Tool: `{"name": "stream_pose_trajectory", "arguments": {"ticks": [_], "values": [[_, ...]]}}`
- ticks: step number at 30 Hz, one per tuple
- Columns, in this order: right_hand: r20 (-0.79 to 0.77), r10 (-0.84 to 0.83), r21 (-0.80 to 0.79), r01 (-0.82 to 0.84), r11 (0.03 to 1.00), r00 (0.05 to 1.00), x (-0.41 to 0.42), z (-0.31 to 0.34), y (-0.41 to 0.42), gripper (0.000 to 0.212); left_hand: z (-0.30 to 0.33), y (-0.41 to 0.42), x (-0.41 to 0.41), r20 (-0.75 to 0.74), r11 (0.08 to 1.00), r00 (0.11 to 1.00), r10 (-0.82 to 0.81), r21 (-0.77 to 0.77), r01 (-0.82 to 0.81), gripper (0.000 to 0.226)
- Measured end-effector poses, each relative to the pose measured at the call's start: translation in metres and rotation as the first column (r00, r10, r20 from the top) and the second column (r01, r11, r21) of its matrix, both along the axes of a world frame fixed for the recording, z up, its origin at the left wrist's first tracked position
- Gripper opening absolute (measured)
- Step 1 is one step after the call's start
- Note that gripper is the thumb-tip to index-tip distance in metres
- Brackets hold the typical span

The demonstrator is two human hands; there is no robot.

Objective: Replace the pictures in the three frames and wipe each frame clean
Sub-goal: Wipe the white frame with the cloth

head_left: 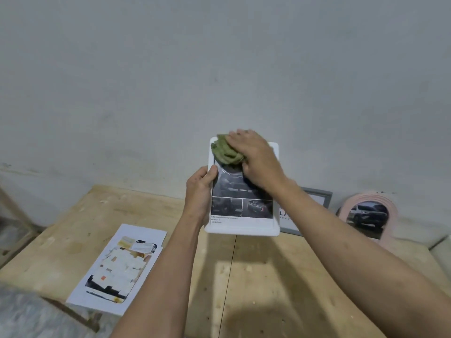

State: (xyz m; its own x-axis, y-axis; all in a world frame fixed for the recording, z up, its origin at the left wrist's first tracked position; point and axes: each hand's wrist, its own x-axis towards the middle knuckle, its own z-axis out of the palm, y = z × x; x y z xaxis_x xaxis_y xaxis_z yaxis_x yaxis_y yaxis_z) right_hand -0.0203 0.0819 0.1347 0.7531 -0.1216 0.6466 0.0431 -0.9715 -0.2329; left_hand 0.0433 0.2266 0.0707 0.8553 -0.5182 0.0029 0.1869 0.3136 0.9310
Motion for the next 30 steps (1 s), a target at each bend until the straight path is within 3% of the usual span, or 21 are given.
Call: {"name": "stream_pose_trajectory", "arguments": {"ticks": [6,9,12,13,14,15,16,17,18,20,23,26,28,30], "values": [[-0.118,0.305,0.143,-0.288,0.947,0.945,-0.039,-0.076,0.062,0.050,0.001,0.006,0.013,-0.071,0.991,0.990,0.122,-0.043,-0.125,0.019],[-0.257,0.444,0.412,-0.318,0.854,0.859,-0.062,-0.094,0.080,0.062,0.003,0.014,0.022,-0.017,0.987,0.988,0.153,0.050,-0.152,0.022],[-0.085,0.359,0.732,-0.187,0.656,0.929,-0.055,-0.061,0.075,0.057,0.000,0.014,0.020,0.003,0.980,0.988,0.157,0.122,-0.156,0.025],[-0.008,0.278,0.793,-0.163,0.587,0.961,-0.049,-0.043,0.071,0.056,-0.001,0.012,0.018,-0.013,0.983,0.990,0.142,0.117,-0.140,0.025],[0.038,0.182,0.805,-0.138,0.577,0.983,-0.041,-0.027,0.064,0.058,-0.002,0.011,0.015,-0.037,0.988,0.992,0.119,0.107,-0.115,0.023],[0.058,0.094,0.767,-0.104,0.633,0.994,-0.034,-0.014,0.055,0.062,-0.002,0.010,0.012,-0.054,0.991,0.994,0.094,0.103,-0.088,0.024],[0.043,-0.018,0.658,-0.015,0.753,0.999,-0.027,-0.005,0.046,0.068,0.000,0.010,0.008,-0.071,0.992,0.995,0.067,0.114,-0.059,0.028],[0.024,-0.152,0.462,0.124,0.878,0.988,-0.020,-0.003,0.037,0.073,0.001,0.008,0.005,-0.082,0.992,0.995,0.055,0.120,-0.045,0.032],[0.026,-0.281,0.229,0.268,0.936,0.959,-0.015,-0.007,0.029,0.074,0.002,0.006,0.003,-0.088,0.992,0.995,0.056,0.118,-0.045,0.034],[-0.004,-0.387,-0.011,0.387,0.922,0.922,-0.012,-0.023,0.025,0.063,0.007,0.002,-0.003,-0.078,0.991,0.993,0.092,0.107,-0.083,0.033],[-0.111,-0.384,-0.040,0.382,0.923,0.916,-0.018,-0.045,0.043,0.054,0.012,-0.003,-0.005,-0.057,0.989,0.991,0.124,0.086,-0.118,0.041],[-0.098,-0.266,-0.086,0.259,0.962,0.959,-0.023,-0.053,0.061,0.066,0.017,0.000,-0.004,-0.072,0.991,0.990,0.124,0.054,-0.120,0.029],[-0.113,-0.178,-0.206,0.152,0.967,0.978,-0.017,-0.055,0.062,0.060,0.019,0.001,-0.004,-0.056,0.991,0.990,0.131,0.046,-0.128,0.021],[-0.112,-0.180,-0.277,0.143,0.950,0.977,-0.004,-0.053,0.049,0.052,0.017,0.001,-0.004,-0.032,0.984,0.986,0.166,0.070,-0.164,0.028]]}}
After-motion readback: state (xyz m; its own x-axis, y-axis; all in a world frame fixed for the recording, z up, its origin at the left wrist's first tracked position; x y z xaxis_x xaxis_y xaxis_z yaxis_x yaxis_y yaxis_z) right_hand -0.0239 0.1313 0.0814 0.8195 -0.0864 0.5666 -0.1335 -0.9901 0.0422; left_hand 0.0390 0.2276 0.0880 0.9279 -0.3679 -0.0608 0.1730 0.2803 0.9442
